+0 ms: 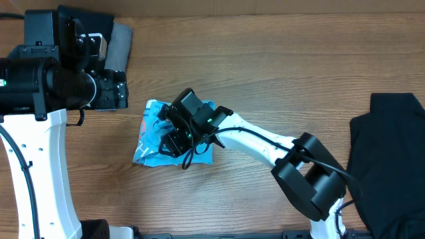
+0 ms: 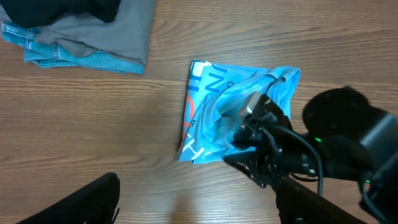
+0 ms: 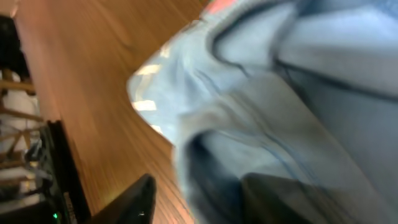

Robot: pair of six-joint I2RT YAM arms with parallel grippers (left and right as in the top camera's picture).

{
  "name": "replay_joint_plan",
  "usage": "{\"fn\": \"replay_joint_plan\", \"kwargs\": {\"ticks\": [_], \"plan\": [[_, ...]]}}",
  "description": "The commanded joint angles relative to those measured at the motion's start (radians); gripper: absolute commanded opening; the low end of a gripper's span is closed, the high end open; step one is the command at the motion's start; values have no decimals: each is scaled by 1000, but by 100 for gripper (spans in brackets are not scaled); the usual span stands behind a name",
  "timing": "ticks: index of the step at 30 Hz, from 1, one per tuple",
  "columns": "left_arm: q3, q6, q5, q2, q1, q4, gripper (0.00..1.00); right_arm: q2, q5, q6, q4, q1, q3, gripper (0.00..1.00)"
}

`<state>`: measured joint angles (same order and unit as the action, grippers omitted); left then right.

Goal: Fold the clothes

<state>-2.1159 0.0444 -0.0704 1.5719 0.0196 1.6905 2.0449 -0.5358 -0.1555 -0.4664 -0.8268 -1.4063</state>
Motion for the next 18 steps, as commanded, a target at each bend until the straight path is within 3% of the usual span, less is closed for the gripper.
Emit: {"fn": "replay_joint_plan", "kwargs": {"ticks": [1,4,7,18], "plan": [[2,-19,-5,5,-2,-1,83,1,19,6,-2,2,-14,26],[2,-19,-5,5,-2,-1,83,-13,19,3,-44,17,-14,13],[2,-20,-4,5,-2,-1,83,-40,20,3,-90,49,-14,7],[2,-23,3,5,-2,-1,84,-124,37,3,-327,131,-14,9]]}}
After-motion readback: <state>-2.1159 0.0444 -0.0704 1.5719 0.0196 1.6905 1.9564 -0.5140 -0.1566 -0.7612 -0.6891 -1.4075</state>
